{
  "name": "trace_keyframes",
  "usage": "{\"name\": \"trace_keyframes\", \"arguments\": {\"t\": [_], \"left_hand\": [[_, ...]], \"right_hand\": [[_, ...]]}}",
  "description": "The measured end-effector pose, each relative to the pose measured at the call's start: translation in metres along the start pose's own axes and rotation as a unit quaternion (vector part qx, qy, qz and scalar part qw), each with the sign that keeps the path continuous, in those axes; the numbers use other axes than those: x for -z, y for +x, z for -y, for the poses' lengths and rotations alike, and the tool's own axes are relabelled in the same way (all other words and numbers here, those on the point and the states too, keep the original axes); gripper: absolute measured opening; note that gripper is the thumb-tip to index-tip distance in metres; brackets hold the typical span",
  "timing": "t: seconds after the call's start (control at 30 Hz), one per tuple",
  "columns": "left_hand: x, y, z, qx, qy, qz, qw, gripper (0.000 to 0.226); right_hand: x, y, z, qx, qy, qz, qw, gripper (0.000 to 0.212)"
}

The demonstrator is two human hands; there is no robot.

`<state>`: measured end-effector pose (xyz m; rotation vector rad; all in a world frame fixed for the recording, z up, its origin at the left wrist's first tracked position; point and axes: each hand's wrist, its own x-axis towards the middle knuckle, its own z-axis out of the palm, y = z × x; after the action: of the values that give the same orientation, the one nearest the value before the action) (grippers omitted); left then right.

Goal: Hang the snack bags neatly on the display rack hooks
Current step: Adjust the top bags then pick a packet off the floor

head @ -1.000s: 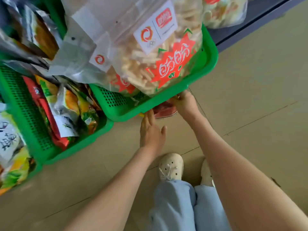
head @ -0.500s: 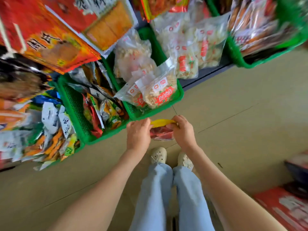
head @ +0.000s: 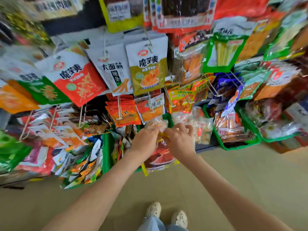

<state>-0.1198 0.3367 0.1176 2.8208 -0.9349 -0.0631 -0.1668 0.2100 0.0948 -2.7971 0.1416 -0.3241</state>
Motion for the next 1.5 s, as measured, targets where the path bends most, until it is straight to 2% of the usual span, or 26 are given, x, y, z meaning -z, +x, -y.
{"name": "trace_keyframes", "arguments": {"t": [0.03,0.1,0.17,0.27,0.37,0.5,0.57,0.63,0.73,0.83,0.93,1.2,1.33,1.4,1.5], "left_hand": [[0.016,0.000,0.001,0.004,0.008,-0.011,1.000,0.026],[0.045,-0.002,0.006,0.015,0.024,-0.038,0.999,0.026],[0.069,-0.005,0.013,0.022,0.021,-0.083,0.996,0.023],[0.105,-0.005,0.020,0.028,0.019,-0.144,0.989,0.029],[0.135,0.003,0.036,0.034,0.032,-0.200,0.979,0.035],[0.175,0.021,0.063,0.032,0.048,-0.254,0.966,0.008],[0.198,0.029,0.070,0.023,0.062,-0.276,0.959,0.005],[0.224,0.037,0.074,-0.004,0.071,-0.311,0.948,0.006],[0.263,0.051,0.079,-0.039,0.055,-0.353,0.933,0.019],[0.298,0.076,0.084,-0.075,0.066,-0.392,0.915,0.017],[0.324,0.108,0.086,-0.067,0.093,-0.442,0.890,0.015],[0.360,0.176,0.071,-0.023,0.001,-0.420,0.907,0.026],[0.366,0.193,0.073,-0.018,-0.002,-0.437,0.899,0.025],[0.369,0.195,0.073,-0.021,-0.003,-0.445,0.896,0.026],[0.369,0.195,0.075,-0.027,-0.018,-0.439,0.898,0.026]], "right_hand": [[0.014,0.009,0.008,0.035,-0.007,-0.011,0.999,0.021],[0.046,0.022,0.027,0.085,0.007,-0.007,0.996,0.012],[0.068,0.039,0.044,0.104,0.004,-0.017,0.994,0.006],[0.091,0.062,0.065,0.119,-0.002,-0.028,0.992,0.019],[0.113,0.087,0.081,0.137,-0.011,-0.055,0.989,0.018],[0.139,0.130,0.102,0.192,-0.002,-0.138,0.972,0.017],[0.155,0.149,0.114,0.205,-0.019,-0.124,0.971,0.015],[0.171,0.168,0.121,0.201,-0.008,-0.112,0.973,0.018],[0.198,0.194,0.132,0.201,0.021,-0.171,0.964,0.014],[0.225,0.222,0.138,0.194,0.034,-0.242,0.950,0.015],[0.251,0.250,0.135,0.144,0.026,-0.275,0.950,0.023],[0.294,0.292,0.121,0.059,0.106,-0.248,0.961,0.026],[0.296,0.306,0.117,0.070,0.158,-0.261,0.950,0.020],[0.297,0.311,0.115,0.078,0.185,-0.266,0.943,0.023],[0.295,0.316,0.109,0.102,0.172,-0.264,0.944,0.026]]}}
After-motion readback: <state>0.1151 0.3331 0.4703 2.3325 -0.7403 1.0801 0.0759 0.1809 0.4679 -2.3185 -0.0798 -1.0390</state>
